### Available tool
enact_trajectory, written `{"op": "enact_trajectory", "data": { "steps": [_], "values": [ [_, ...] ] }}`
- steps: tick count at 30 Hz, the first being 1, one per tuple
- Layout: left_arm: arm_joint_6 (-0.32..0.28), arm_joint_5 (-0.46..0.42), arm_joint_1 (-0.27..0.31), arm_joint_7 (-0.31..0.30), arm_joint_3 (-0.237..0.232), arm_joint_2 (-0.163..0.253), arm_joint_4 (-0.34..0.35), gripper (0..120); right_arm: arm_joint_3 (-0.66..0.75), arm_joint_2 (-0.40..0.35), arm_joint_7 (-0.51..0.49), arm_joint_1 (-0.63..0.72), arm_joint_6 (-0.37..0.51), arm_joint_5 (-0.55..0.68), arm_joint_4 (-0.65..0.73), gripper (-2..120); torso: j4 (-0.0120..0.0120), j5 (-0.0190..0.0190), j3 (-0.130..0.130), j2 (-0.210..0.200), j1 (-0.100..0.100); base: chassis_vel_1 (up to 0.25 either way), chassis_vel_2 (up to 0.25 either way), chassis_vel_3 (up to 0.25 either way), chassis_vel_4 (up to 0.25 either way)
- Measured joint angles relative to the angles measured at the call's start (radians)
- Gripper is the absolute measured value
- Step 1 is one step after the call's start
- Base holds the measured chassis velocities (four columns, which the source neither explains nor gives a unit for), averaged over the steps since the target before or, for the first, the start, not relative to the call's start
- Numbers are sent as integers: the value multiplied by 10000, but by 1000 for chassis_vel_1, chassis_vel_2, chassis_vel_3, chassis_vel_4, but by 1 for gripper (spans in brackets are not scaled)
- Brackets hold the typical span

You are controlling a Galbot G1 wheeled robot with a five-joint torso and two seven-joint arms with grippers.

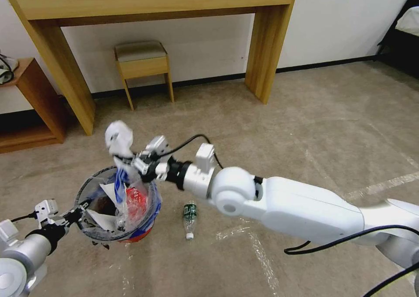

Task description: Pick up the trash bin and place the garbage on the floor into it.

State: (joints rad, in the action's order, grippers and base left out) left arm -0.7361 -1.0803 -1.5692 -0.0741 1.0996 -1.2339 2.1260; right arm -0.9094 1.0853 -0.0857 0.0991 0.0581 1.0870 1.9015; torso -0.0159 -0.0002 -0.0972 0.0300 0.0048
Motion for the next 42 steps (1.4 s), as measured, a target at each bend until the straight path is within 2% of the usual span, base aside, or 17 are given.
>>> {"op": "enact_trajectory", "data": {
  "steps": [7,23,42],
  "values": [
    [0,-51,-14,-5,45,-1,93,1,-968,160,-114,-326,82,-341,-327,0,-2,1,0,0,0,0,0,0,0],
    [6,-57,-105,-3,53,-107,267,1,-1235,791,-118,-3,84,-783,-1125,0,-1,1,0,0,-1,0,0,0,0],
    [9,-50,-219,11,72,-140,338,1,-1177,292,-163,597,61,-1195,-1573,0,-1,2,0,0,-1,0,0,0,0]
  ]
}}
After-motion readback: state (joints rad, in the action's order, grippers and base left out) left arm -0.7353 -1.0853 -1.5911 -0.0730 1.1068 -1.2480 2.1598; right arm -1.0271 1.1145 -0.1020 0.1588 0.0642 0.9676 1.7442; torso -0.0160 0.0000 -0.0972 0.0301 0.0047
